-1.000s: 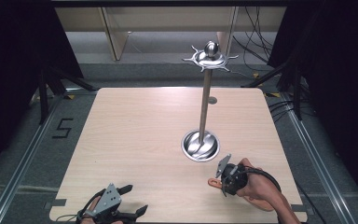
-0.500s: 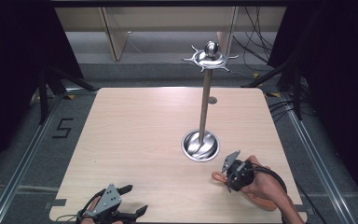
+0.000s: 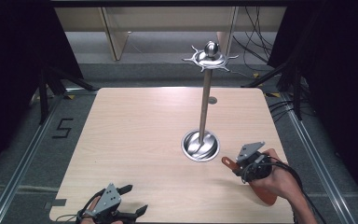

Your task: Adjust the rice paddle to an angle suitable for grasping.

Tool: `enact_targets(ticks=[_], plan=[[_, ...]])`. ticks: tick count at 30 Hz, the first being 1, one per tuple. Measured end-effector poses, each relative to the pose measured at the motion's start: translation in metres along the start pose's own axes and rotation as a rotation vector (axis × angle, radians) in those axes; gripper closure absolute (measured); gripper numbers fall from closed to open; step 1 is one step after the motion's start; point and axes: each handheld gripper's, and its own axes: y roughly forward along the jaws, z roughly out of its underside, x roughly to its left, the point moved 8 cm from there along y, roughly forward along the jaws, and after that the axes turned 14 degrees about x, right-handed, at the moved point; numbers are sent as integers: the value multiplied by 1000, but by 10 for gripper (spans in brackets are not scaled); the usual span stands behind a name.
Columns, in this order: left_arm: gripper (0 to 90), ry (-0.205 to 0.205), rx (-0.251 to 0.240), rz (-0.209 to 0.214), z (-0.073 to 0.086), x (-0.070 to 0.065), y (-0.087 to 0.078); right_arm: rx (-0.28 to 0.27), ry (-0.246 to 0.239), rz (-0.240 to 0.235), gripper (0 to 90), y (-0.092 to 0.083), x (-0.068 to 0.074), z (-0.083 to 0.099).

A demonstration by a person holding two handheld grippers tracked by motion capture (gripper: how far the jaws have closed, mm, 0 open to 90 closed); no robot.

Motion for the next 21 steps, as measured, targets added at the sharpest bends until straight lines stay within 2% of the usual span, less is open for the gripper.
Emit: enact_targets(ticks=[2, 4, 7, 8, 10, 15, 16, 19, 20, 21], plan=[[149, 0, -1, 2, 0, 0, 0, -16, 3, -10, 663, -4, -1, 1], [149, -3, -9, 6, -1, 0, 1, -29, 8, 13, 663, -10, -3, 2], [149, 7, 1, 3, 0, 0, 0, -36, 19, 8, 670, -14, -2, 2], [149, 14, 5, 8, 0, 1, 1, -76, 29, 31, 671, -19, -4, 1], [149, 0, -1, 10, 0, 0, 2, -89, 40, 43, 671, -23, -6, 2], [149, 2, -1, 7, 0, 1, 2, -96, 50, 26, 671, -30, -8, 7], [149, 0, -1, 7, 0, 0, 2, -126, 67, 42, 671, -34, -10, 8], [149, 1, 0, 5, 0, 1, 2, -150, 75, 48, 671, -41, -14, 9], [149, 0, -1, 5, 0, 1, 2, -185, 70, 54, 671, -48, -17, 8], [149, 0, -1, 5, 0, 1, 2, -190, 93, 50, 671, -55, -19, 9]])
